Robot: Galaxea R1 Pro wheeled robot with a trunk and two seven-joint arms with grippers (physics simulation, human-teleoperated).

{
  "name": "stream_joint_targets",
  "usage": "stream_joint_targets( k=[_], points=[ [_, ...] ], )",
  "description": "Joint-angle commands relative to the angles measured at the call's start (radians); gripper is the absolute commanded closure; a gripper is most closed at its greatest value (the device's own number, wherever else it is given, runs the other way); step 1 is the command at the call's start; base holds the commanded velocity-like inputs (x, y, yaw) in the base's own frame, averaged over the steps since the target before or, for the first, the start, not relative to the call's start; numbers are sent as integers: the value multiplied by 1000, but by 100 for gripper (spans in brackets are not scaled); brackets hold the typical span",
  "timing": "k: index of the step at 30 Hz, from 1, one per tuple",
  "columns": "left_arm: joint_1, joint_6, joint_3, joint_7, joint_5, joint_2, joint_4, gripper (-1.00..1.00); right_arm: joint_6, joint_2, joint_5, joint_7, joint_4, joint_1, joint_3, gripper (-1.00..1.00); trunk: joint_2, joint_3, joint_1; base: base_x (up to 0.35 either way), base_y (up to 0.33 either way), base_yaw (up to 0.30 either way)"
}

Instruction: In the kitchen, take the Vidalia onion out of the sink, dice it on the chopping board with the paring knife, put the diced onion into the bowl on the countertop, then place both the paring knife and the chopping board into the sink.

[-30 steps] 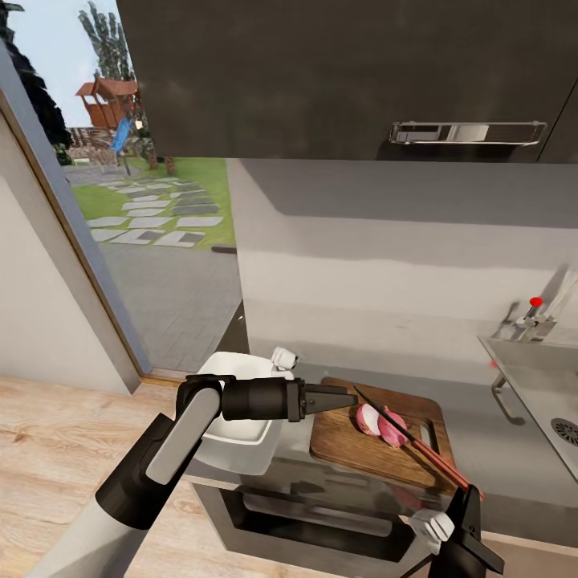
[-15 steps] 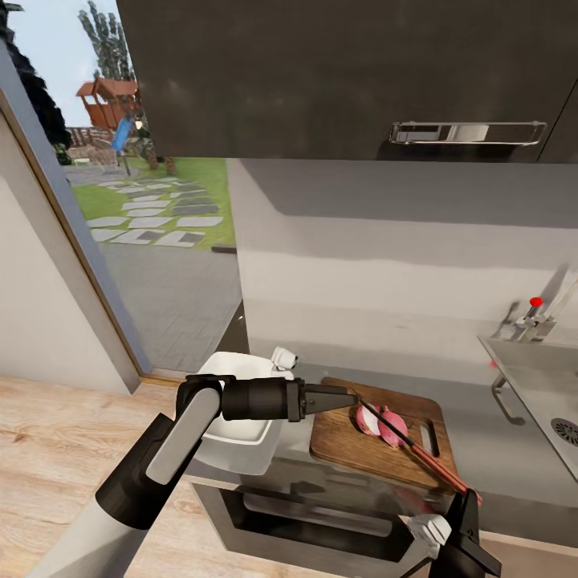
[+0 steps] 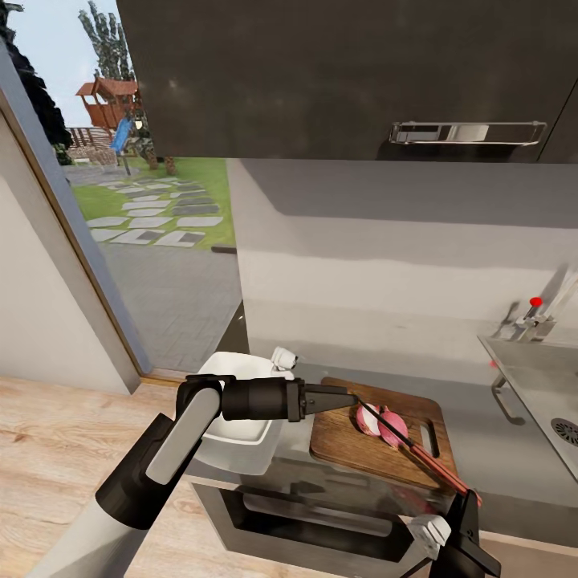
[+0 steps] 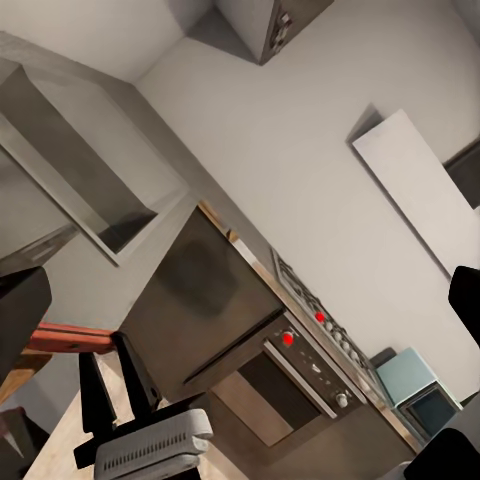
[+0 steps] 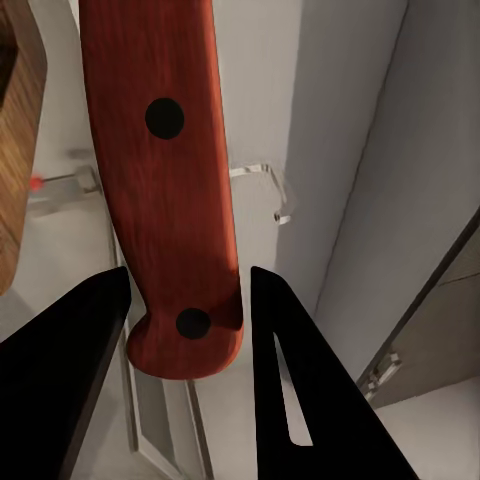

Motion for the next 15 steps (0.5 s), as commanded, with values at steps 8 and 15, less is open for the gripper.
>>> stream_joint_targets(
  k=[8, 15],
  points=[
    [-1, 5, 0, 0, 3, 0, 0, -100, 16, -1, 9, 26, 11, 0, 1, 100, -1, -1, 0, 0, 0, 0],
    [-1, 5, 0, 0, 3, 1, 0, -100, 9, -2, 5, 18, -120, 0, -1, 100, -1, -1, 0, 0, 0, 0]
  ],
)
